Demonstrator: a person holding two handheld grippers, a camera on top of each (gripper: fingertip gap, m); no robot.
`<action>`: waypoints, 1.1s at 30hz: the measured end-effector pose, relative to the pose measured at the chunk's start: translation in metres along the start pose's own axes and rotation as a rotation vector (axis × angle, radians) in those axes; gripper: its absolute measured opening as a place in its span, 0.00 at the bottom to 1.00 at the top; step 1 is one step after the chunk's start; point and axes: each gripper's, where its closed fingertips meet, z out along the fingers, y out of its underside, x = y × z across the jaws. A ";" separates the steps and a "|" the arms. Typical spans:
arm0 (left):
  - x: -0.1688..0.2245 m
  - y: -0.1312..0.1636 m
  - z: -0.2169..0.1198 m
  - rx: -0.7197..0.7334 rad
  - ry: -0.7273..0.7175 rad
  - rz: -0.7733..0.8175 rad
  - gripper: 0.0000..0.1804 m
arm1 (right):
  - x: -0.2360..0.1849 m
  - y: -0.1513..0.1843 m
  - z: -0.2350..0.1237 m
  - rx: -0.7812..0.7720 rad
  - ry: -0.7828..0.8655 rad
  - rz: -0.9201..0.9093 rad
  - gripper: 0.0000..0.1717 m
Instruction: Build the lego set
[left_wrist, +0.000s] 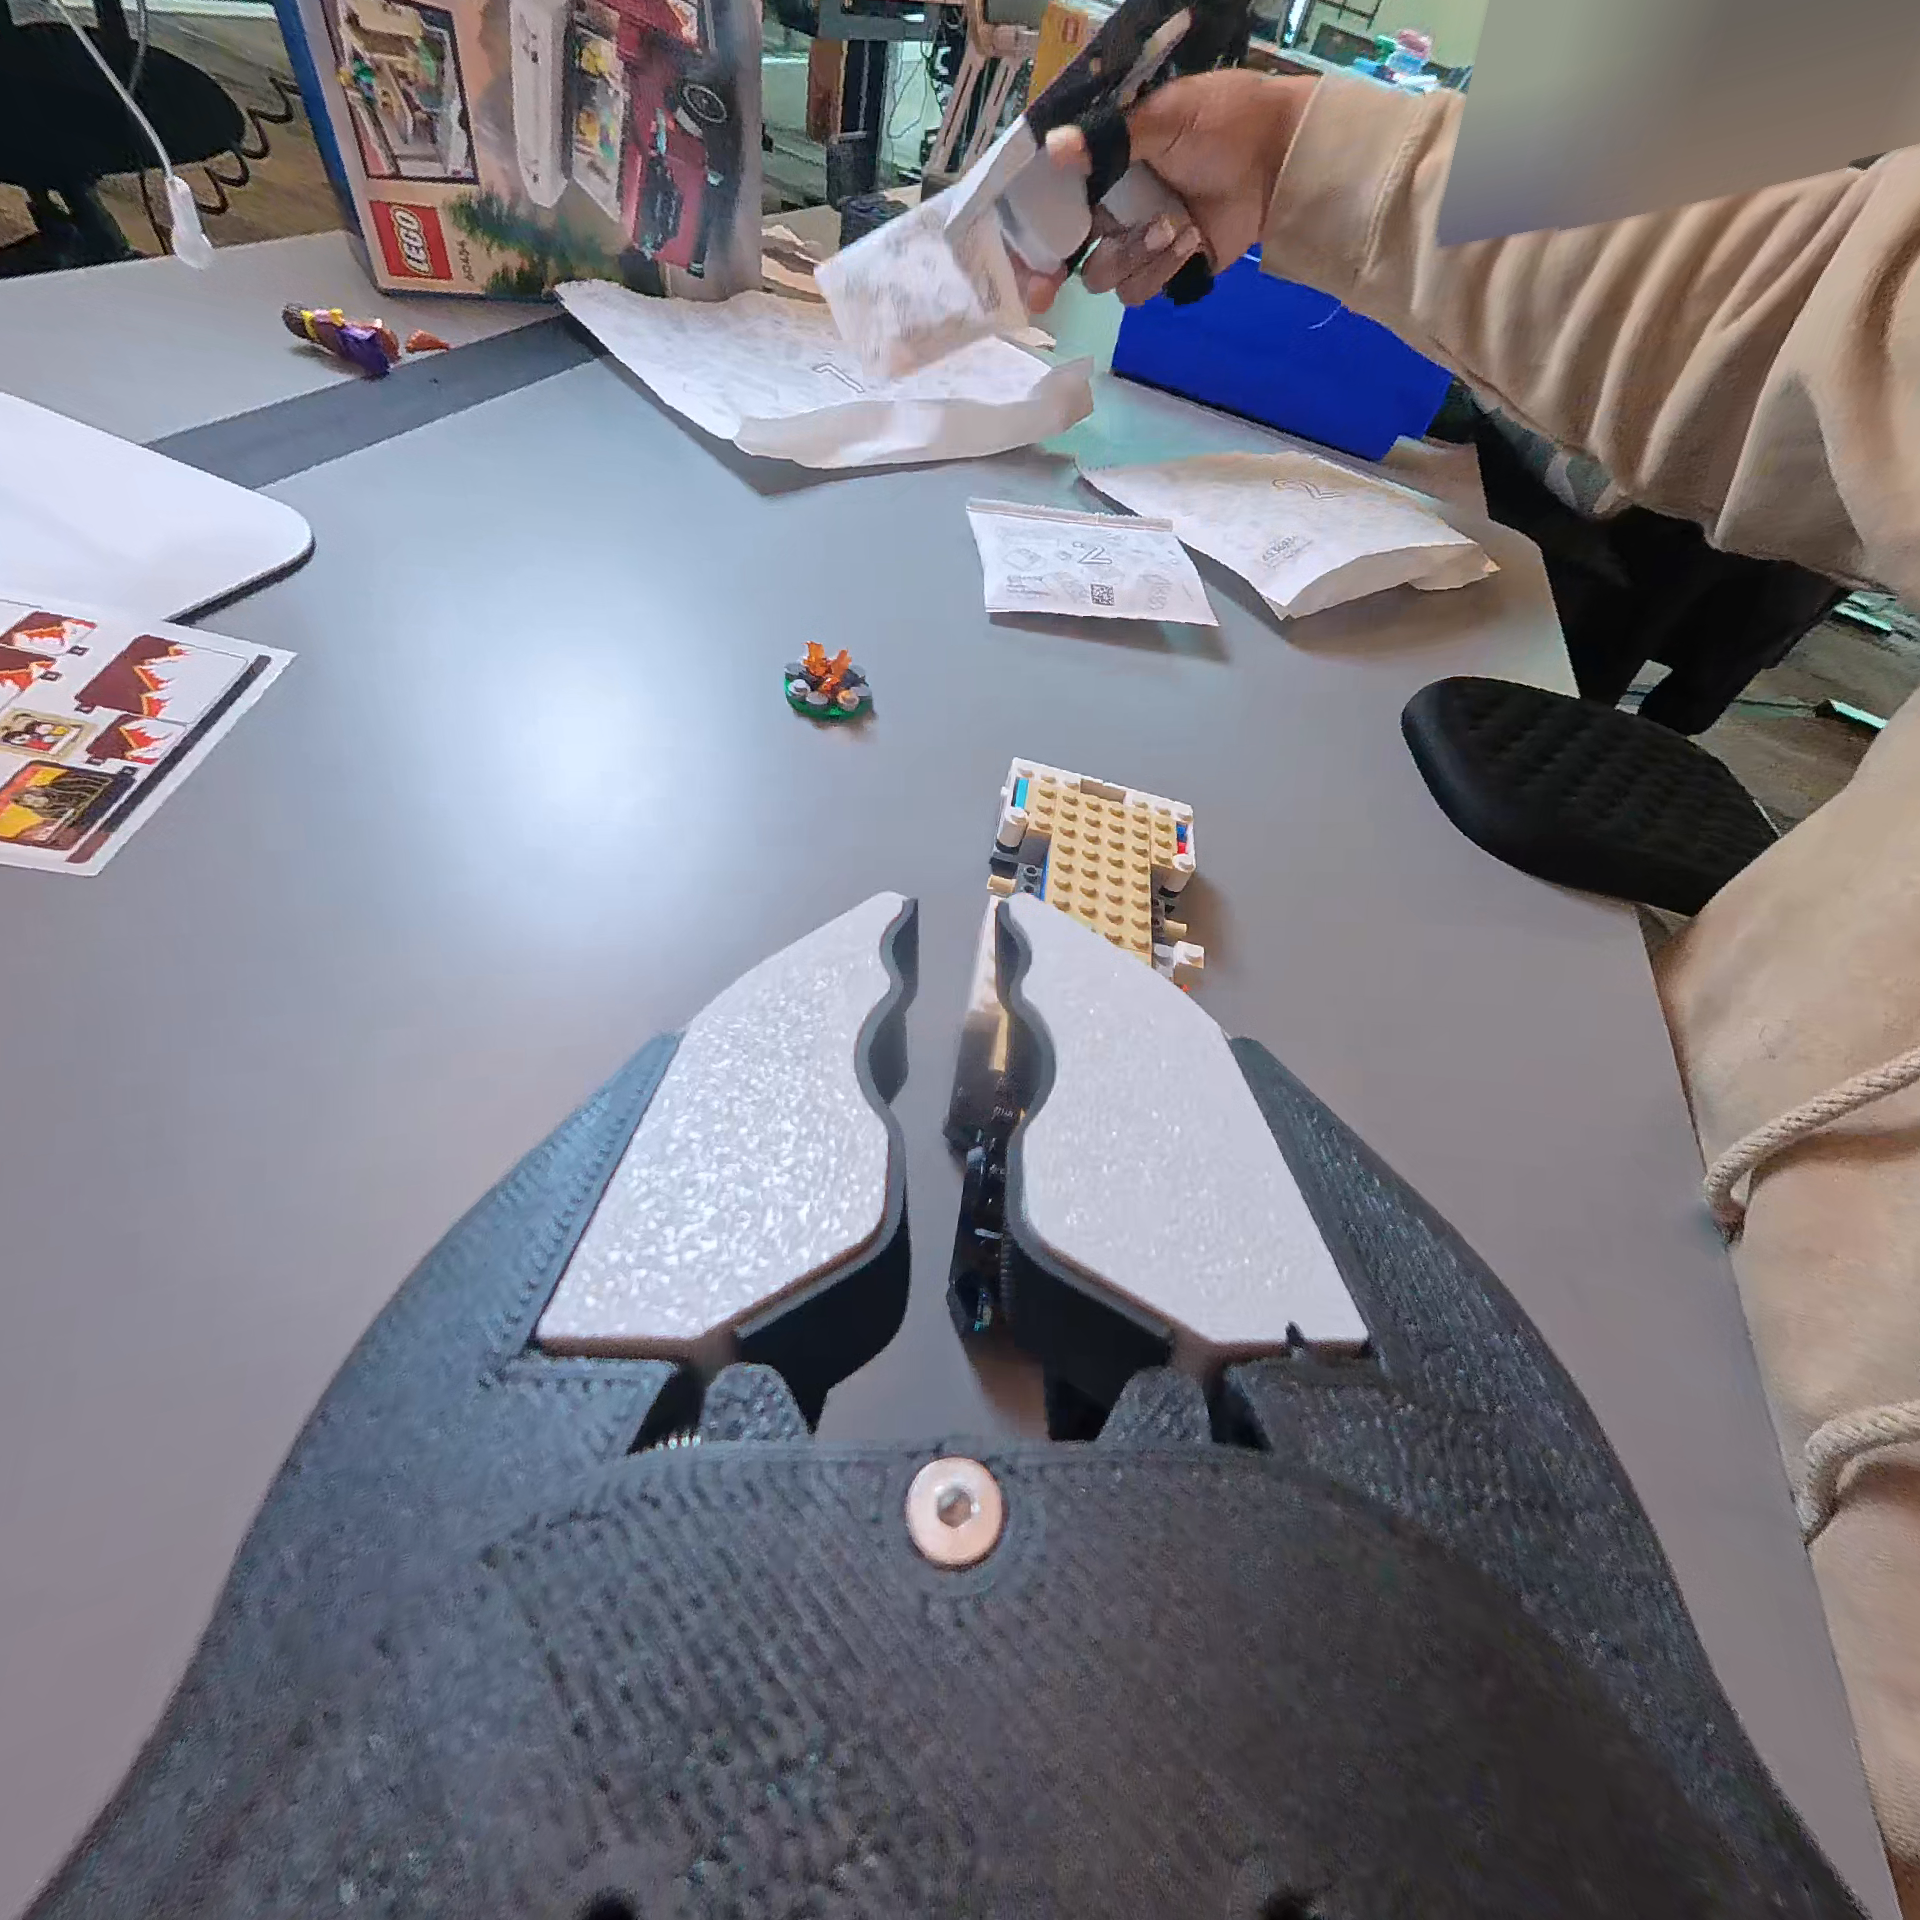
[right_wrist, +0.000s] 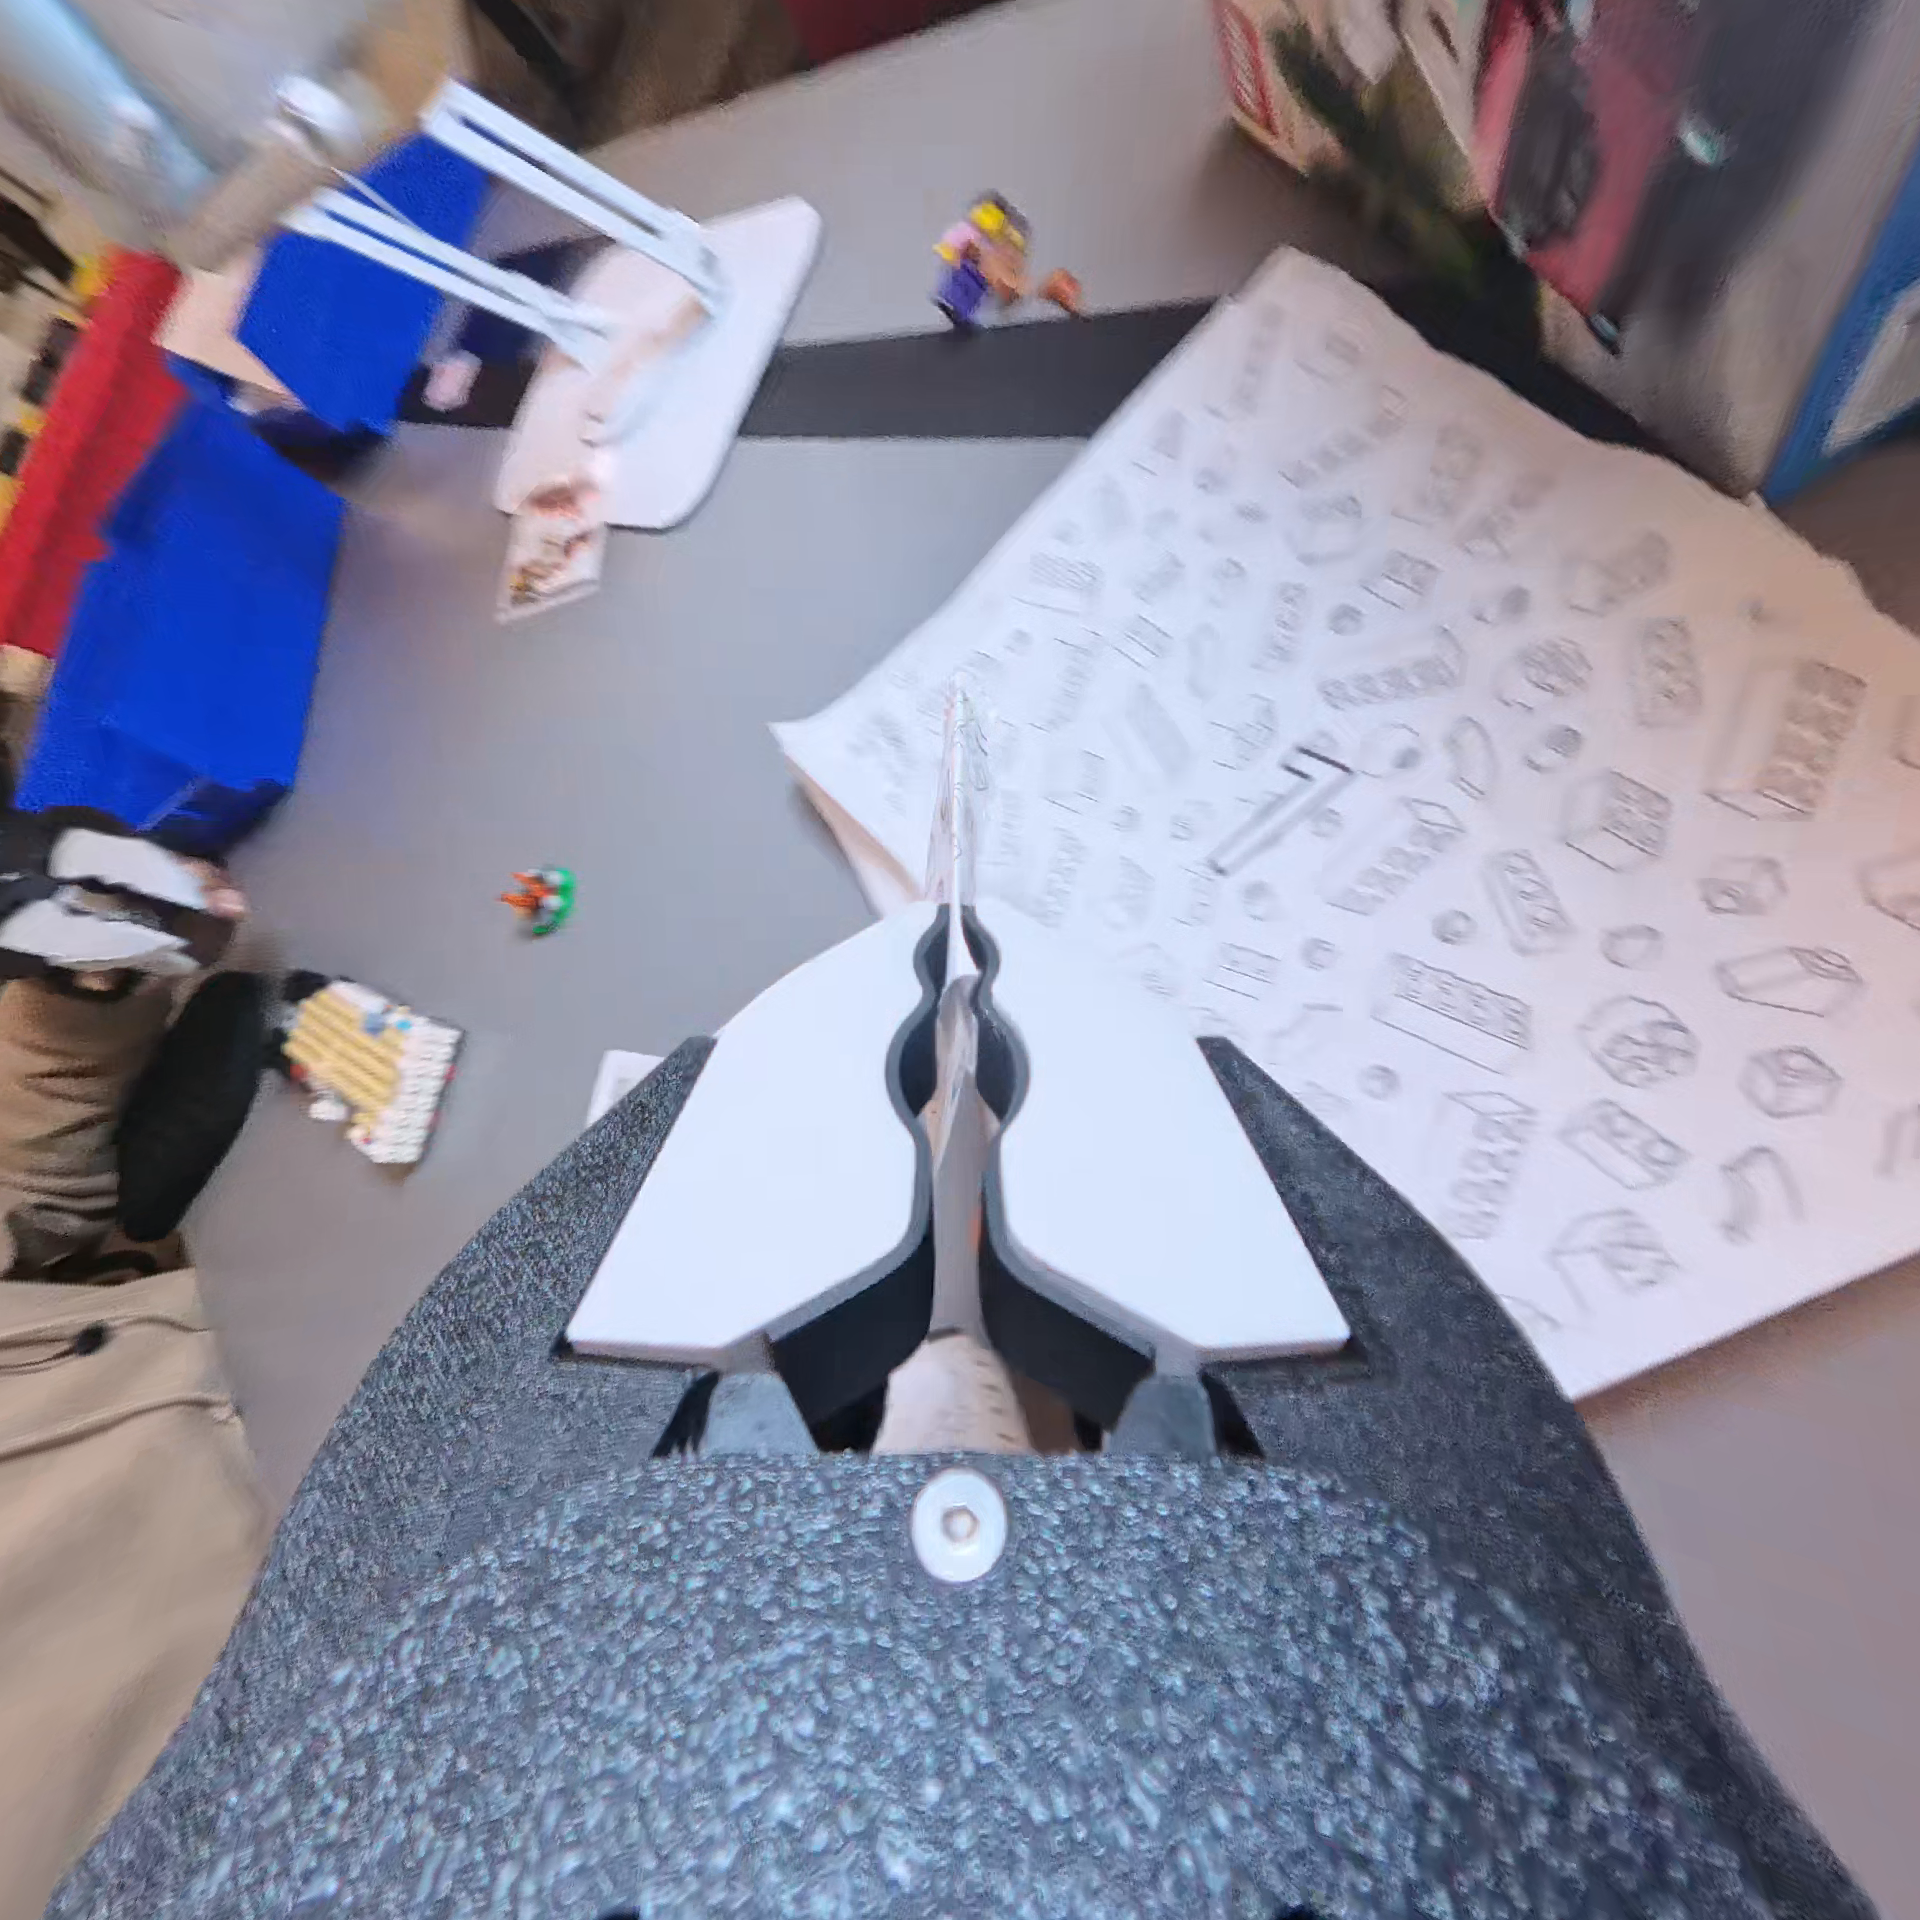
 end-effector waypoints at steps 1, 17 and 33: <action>-0.001 0.000 0.000 -0.002 -0.008 0.004 0.08 | 0.016 0.004 0.007 -0.039 0.041 0.006 0.01; -0.004 0.016 -0.003 -0.082 -0.049 0.063 0.18 | -0.195 0.056 0.040 0.021 -0.050 -0.863 0.25; 0.026 0.092 0.000 -0.507 -0.029 0.268 0.35 | -0.277 0.188 0.166 -0.448 -0.217 -1.270 0.42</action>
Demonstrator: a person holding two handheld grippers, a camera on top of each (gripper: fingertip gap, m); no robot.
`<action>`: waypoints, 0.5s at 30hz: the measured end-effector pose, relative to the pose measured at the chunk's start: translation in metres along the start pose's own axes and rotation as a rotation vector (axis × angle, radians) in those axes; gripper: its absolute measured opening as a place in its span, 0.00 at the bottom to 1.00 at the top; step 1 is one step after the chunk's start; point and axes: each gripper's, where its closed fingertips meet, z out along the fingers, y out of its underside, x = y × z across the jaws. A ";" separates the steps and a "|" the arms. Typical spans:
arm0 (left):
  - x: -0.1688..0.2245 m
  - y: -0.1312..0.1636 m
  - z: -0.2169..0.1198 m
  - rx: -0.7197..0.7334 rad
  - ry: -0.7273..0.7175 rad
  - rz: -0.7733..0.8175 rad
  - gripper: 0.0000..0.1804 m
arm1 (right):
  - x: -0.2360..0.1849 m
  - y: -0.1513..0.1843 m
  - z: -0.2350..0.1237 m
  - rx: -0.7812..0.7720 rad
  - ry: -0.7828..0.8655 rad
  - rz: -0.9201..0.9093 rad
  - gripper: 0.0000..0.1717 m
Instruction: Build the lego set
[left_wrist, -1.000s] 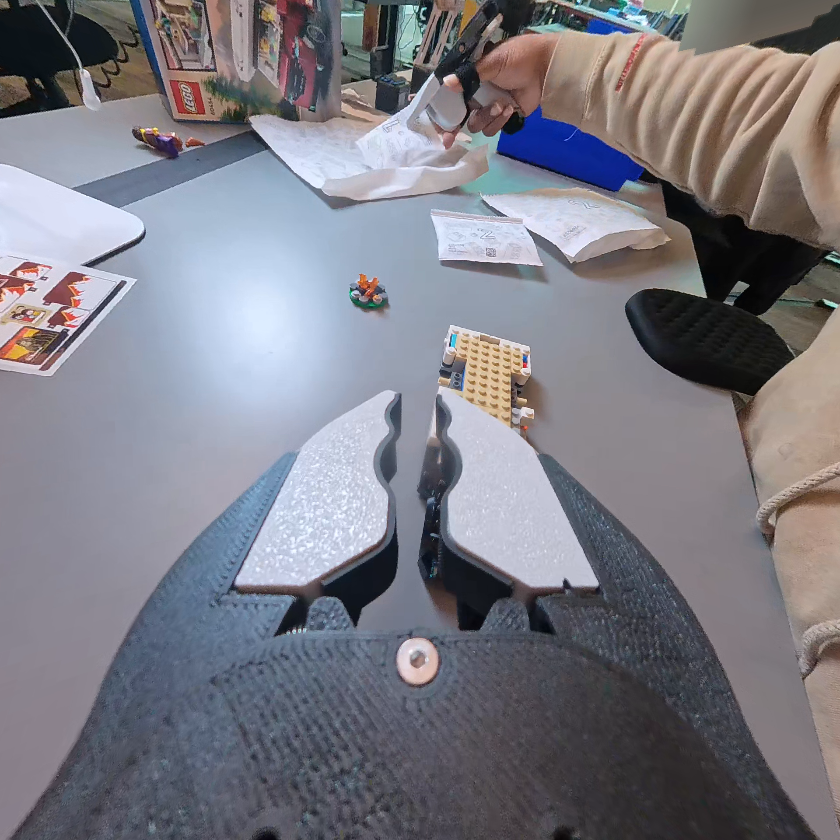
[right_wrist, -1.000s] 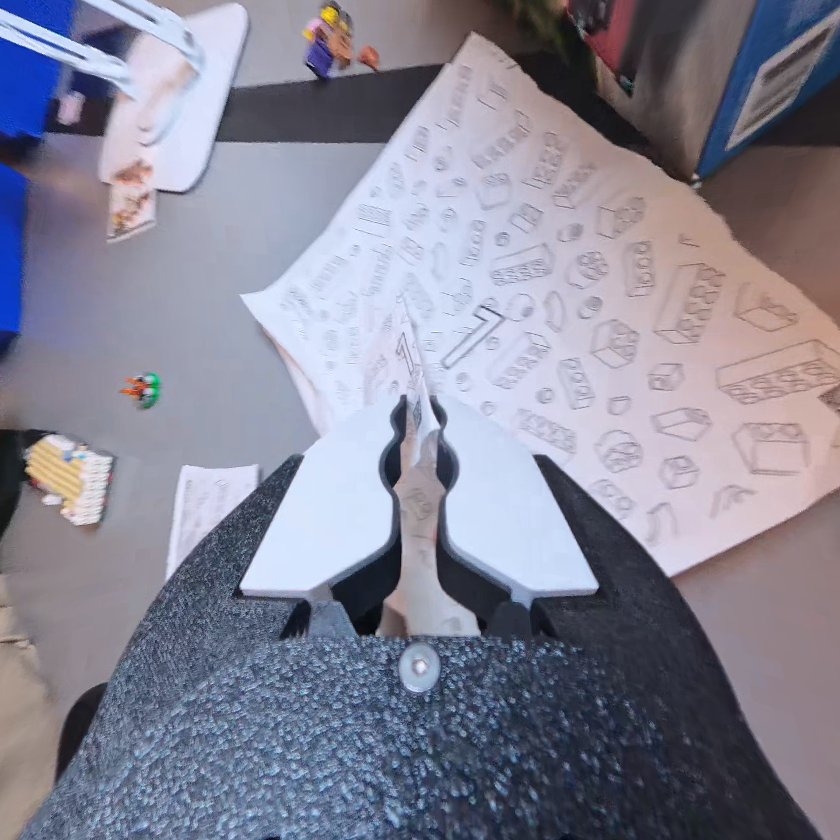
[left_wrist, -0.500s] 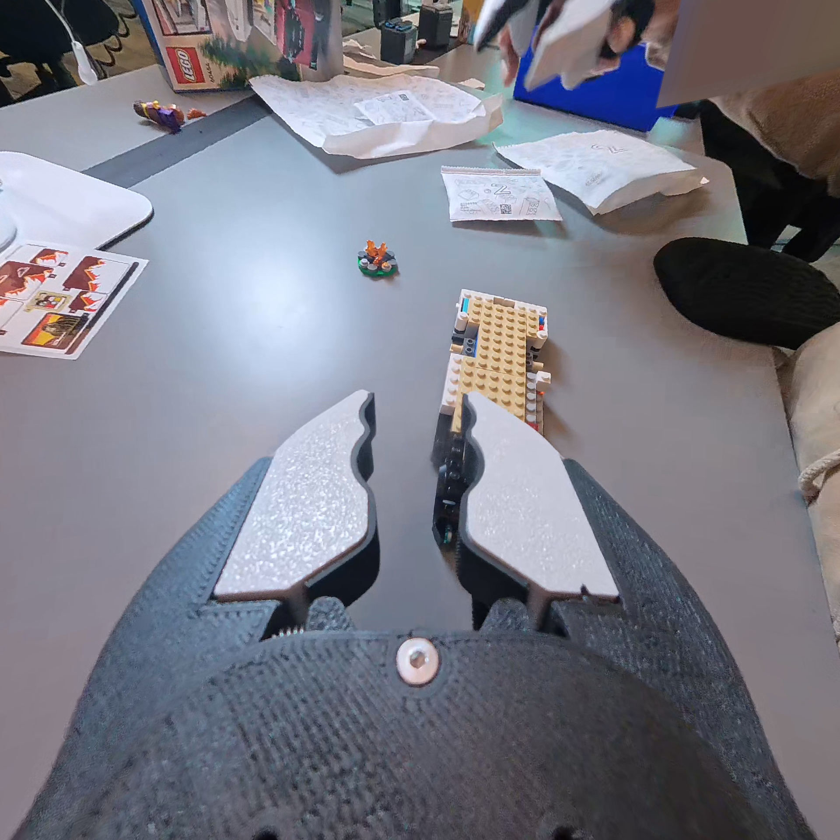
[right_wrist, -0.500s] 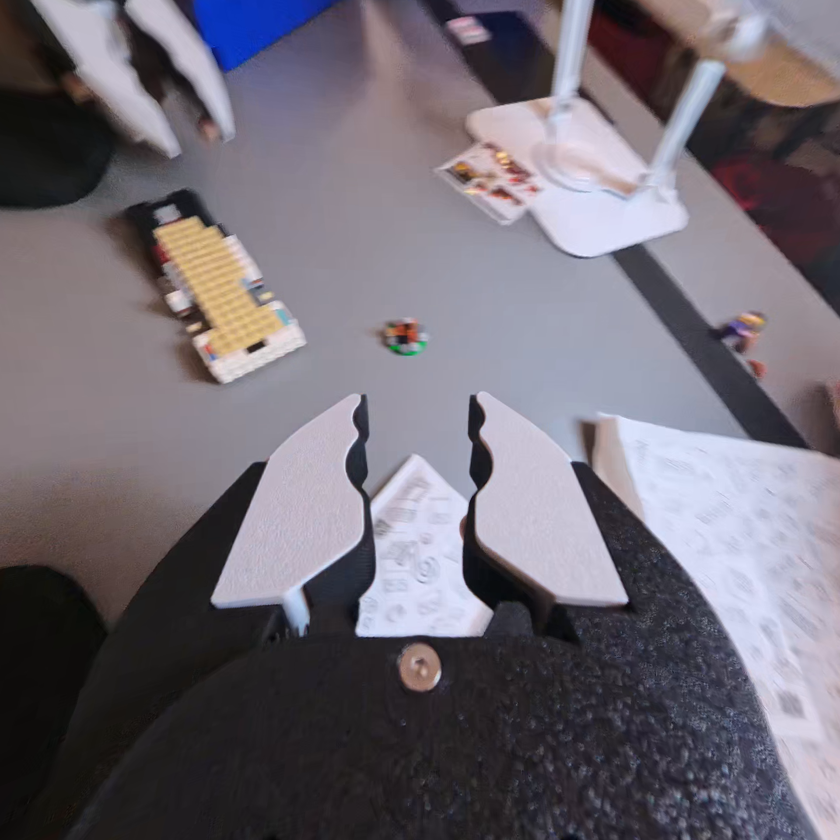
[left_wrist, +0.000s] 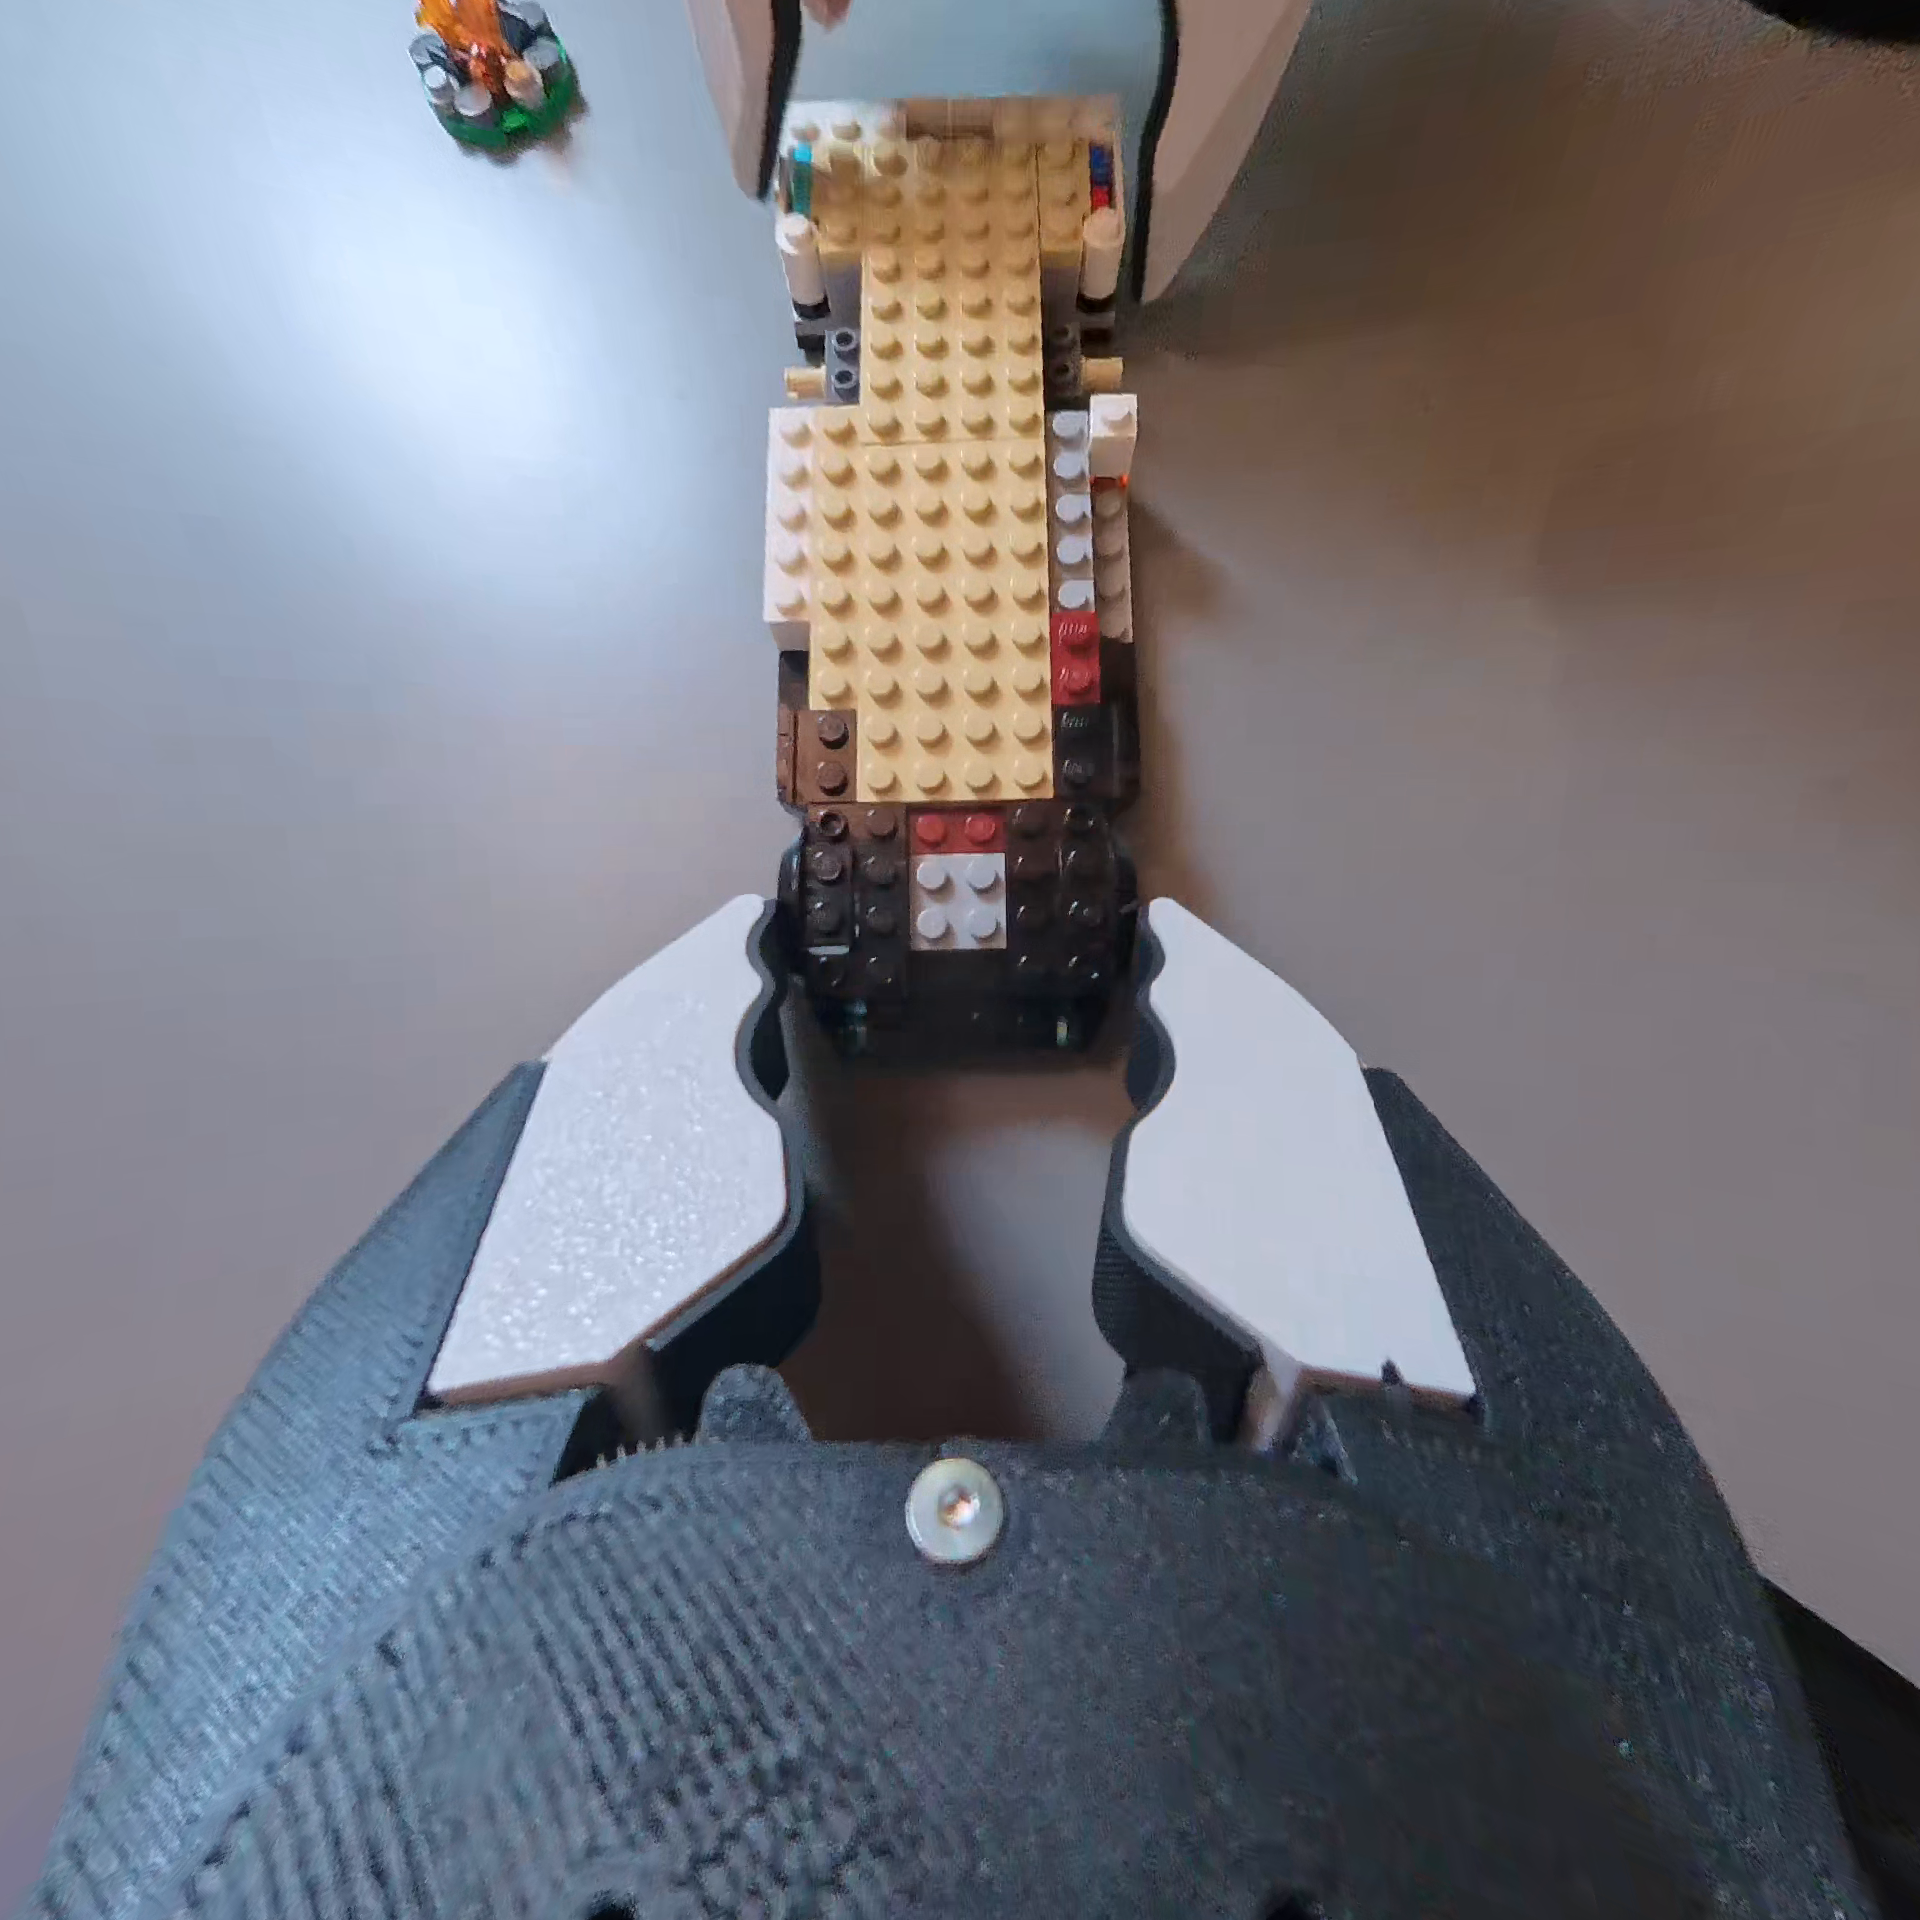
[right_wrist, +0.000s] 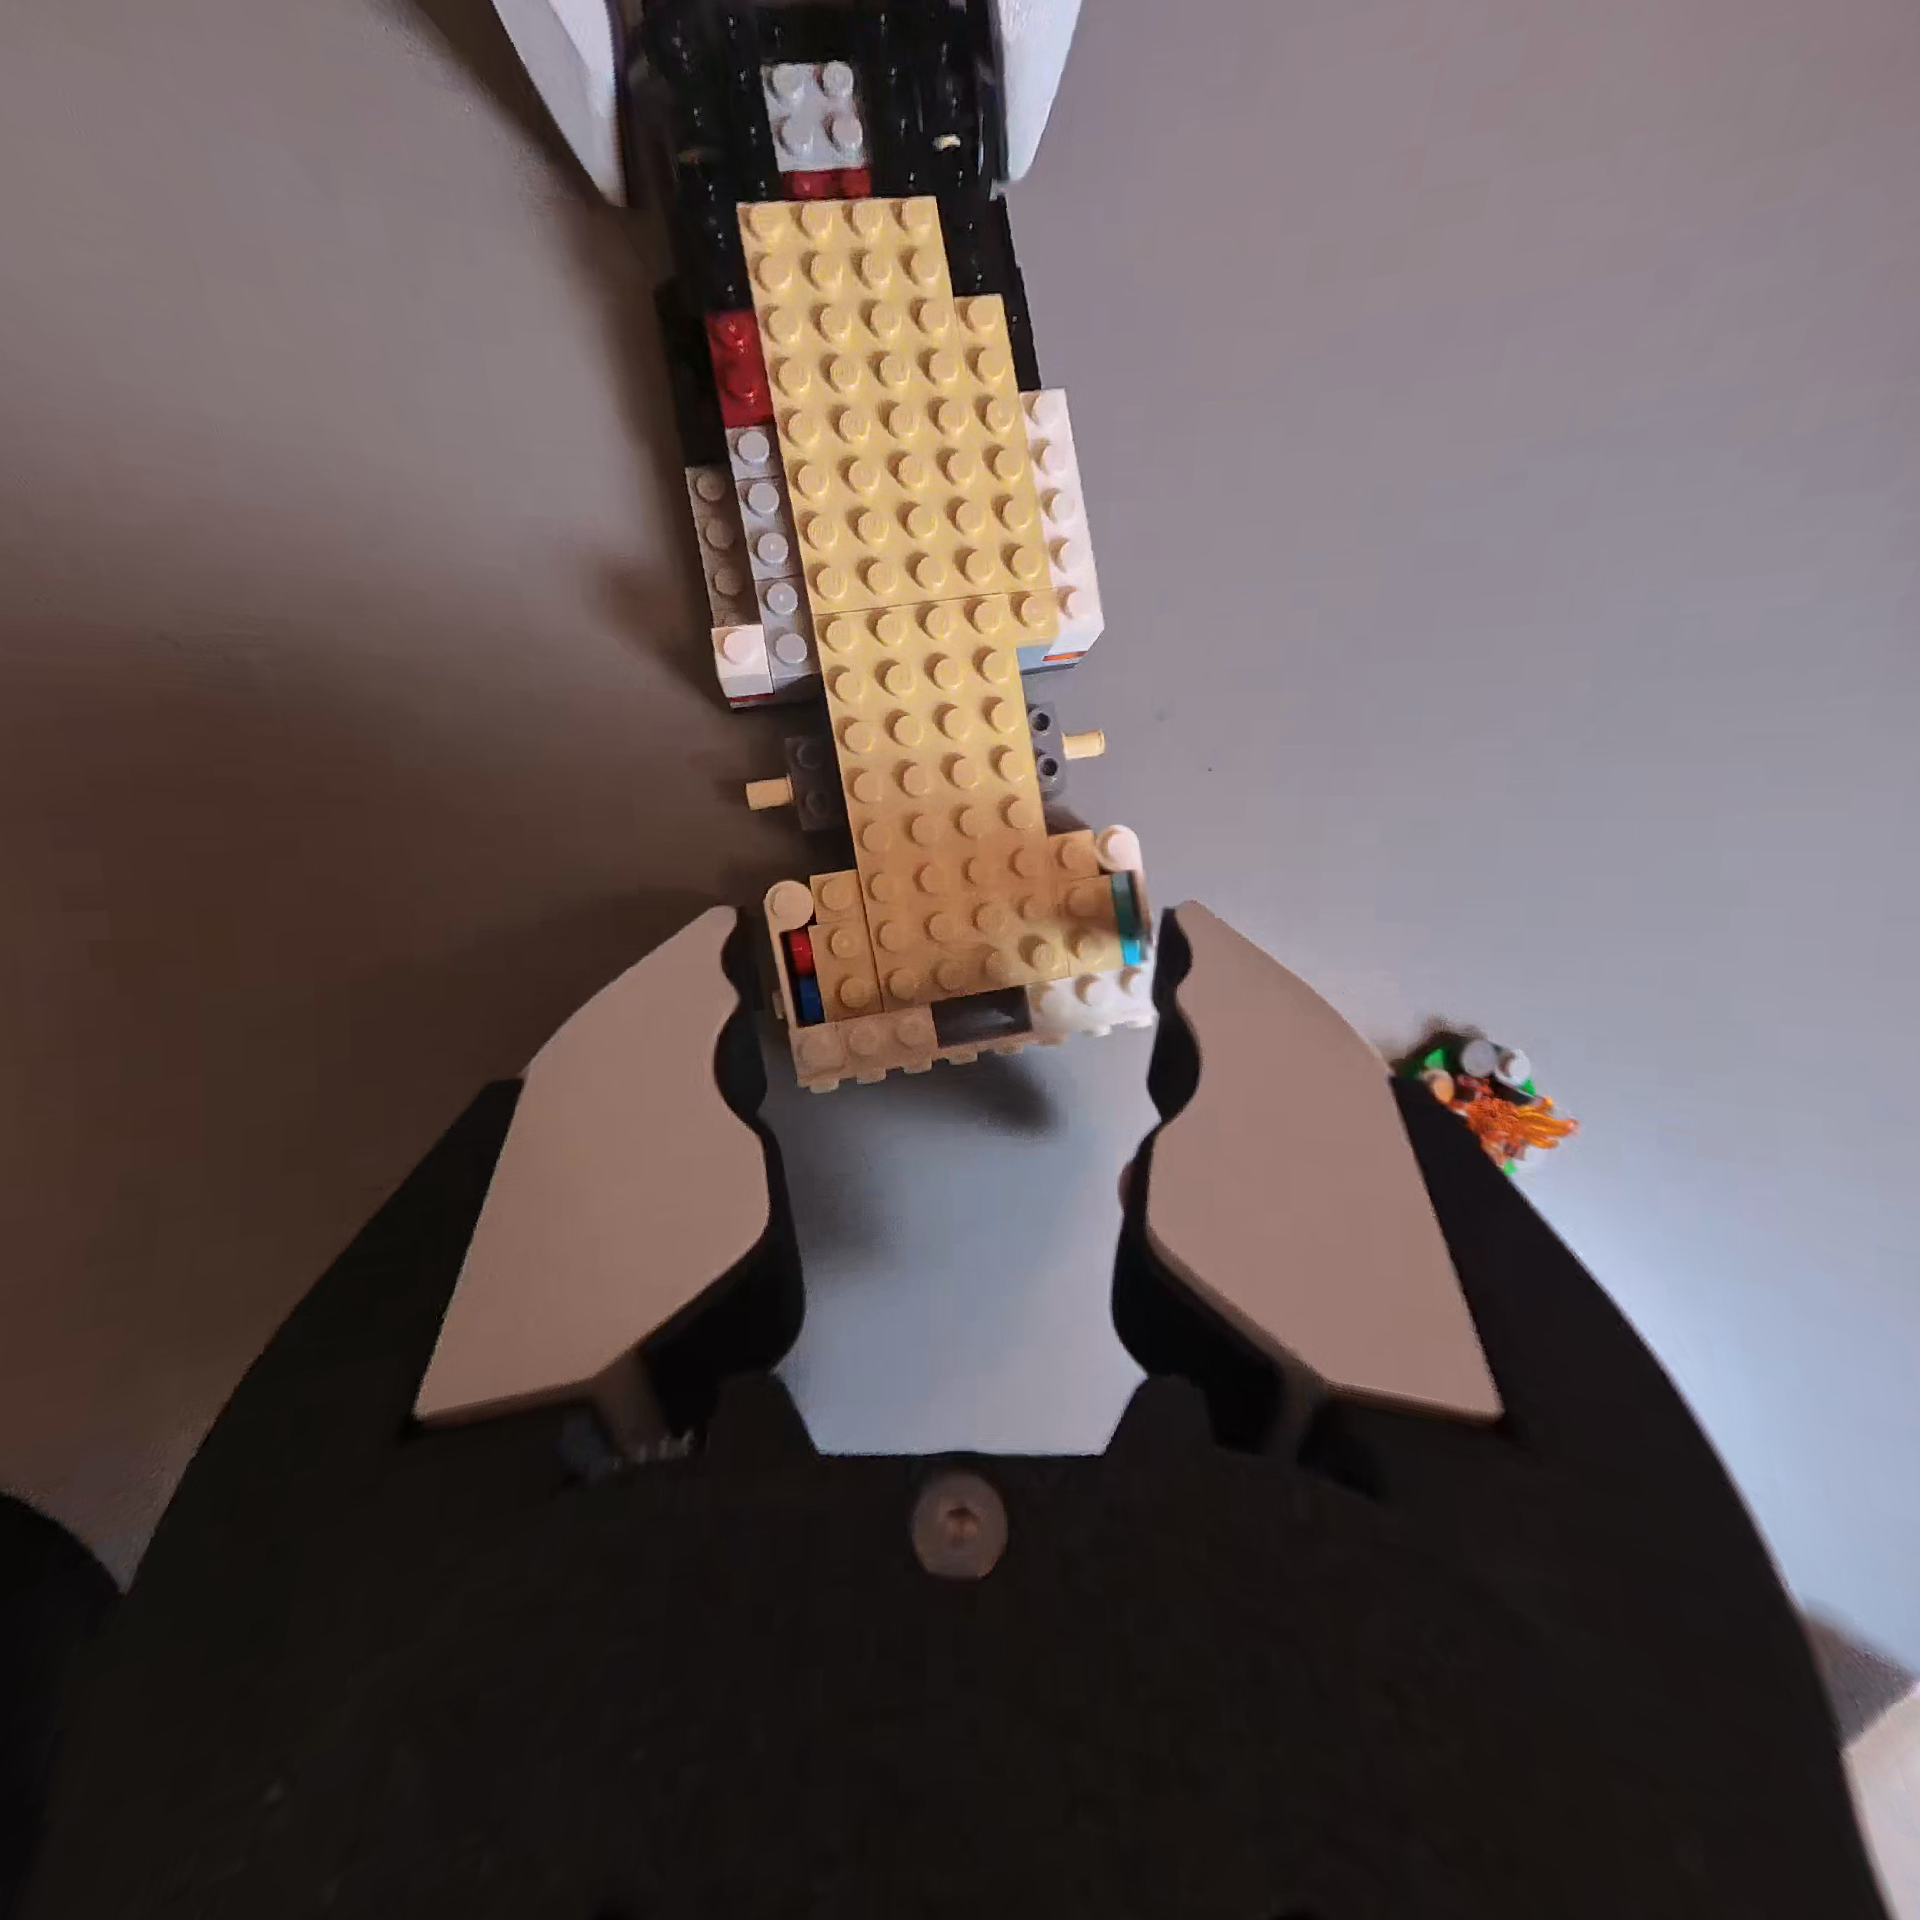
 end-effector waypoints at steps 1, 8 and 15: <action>-0.001 -0.001 0.000 -0.005 -0.005 0.004 0.35 | 0.002 -0.001 0.002 0.003 0.001 0.000 0.41; -0.046 0.000 0.000 -0.031 -0.064 -0.007 0.35 | 0.044 -0.002 0.011 0.007 0.040 0.034 0.41; -0.055 -0.016 -0.008 0.095 -0.048 -0.066 0.36 | 0.052 -0.012 0.000 0.080 0.076 0.065 0.46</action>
